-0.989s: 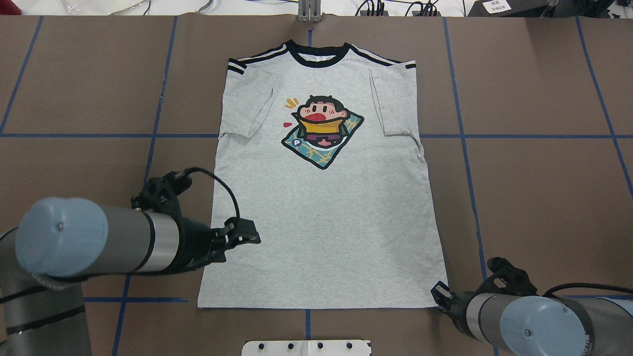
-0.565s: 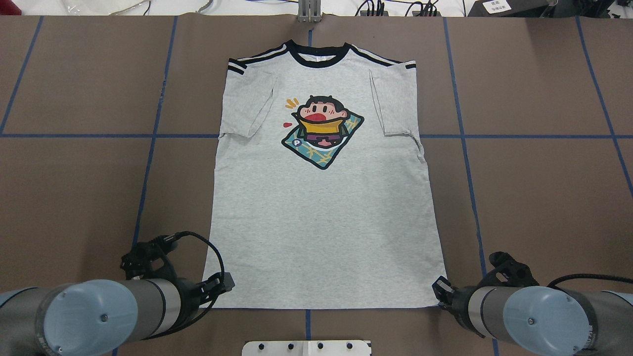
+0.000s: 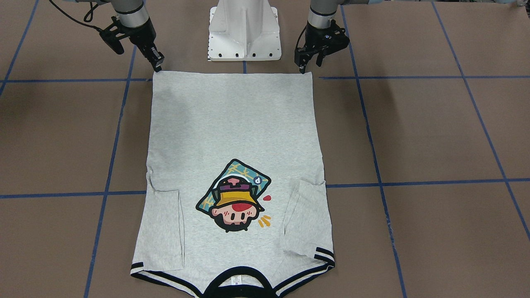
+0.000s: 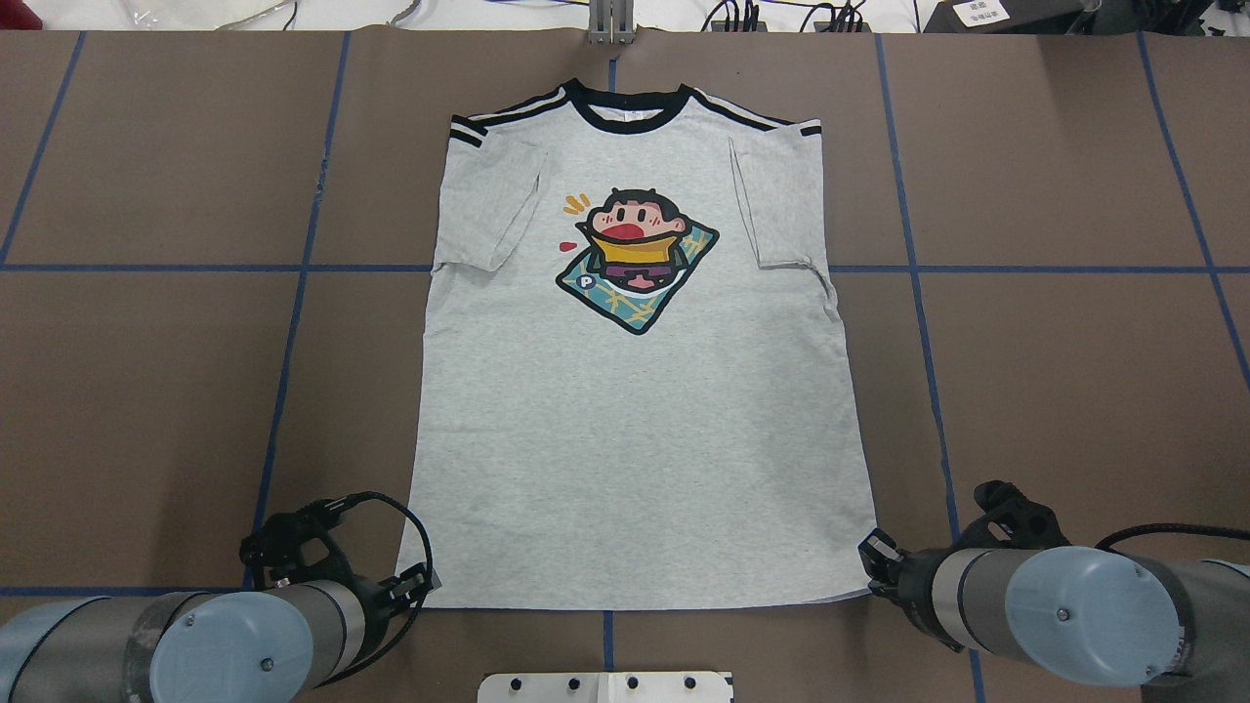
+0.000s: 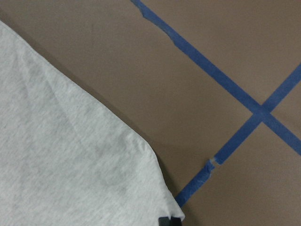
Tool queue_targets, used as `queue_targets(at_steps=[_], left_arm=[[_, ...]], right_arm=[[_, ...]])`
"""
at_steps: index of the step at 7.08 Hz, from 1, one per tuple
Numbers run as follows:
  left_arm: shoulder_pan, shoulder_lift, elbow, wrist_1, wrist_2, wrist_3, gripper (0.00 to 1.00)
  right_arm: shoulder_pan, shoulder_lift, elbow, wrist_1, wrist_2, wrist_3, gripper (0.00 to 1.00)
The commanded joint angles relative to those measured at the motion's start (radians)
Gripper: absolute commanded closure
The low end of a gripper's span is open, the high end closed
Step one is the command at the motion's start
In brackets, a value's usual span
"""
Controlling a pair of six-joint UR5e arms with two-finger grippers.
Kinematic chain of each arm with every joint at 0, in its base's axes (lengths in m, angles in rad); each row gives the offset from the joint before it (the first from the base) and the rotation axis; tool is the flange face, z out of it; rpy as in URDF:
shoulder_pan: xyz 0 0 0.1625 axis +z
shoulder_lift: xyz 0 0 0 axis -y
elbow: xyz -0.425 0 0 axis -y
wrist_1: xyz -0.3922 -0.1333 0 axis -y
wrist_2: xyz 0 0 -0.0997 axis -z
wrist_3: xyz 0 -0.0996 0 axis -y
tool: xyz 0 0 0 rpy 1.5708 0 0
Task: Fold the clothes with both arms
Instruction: 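Pinch both hem corners with the left and right grippers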
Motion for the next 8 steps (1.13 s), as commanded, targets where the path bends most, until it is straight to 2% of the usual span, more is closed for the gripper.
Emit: queue_targets(at_steps=[1, 4, 6, 7, 8], left_arm=[[0.004, -0.003, 0.012, 0.002, 0.0, -0.001, 0.35], [0.01, -0.014, 0.038, 0.002, 0.0, 0.0, 0.42], [0.01, -0.015, 0.039, 0.002, 0.0, 0.0, 0.53], [0.01, -0.017, 0.039, 0.002, 0.0, 0.0, 0.67], [0.01, -0.019, 0.039, 0.002, 0.0, 0.0, 0.92]], right_arm=[[0.002, -0.002, 0.0, 0.0, 0.0, 0.0, 1.0], [0.0, -0.002, -0.001, -0.001, 0.0, 0.0, 1.0], [0.0, -0.003, -0.003, -0.001, 0.0, 0.0, 1.0], [0.0, -0.002, -0.003, -0.001, 0.0, 0.0, 1.0], [0.002, -0.002, -0.001, 0.0, 0.0, 0.0, 1.0]])
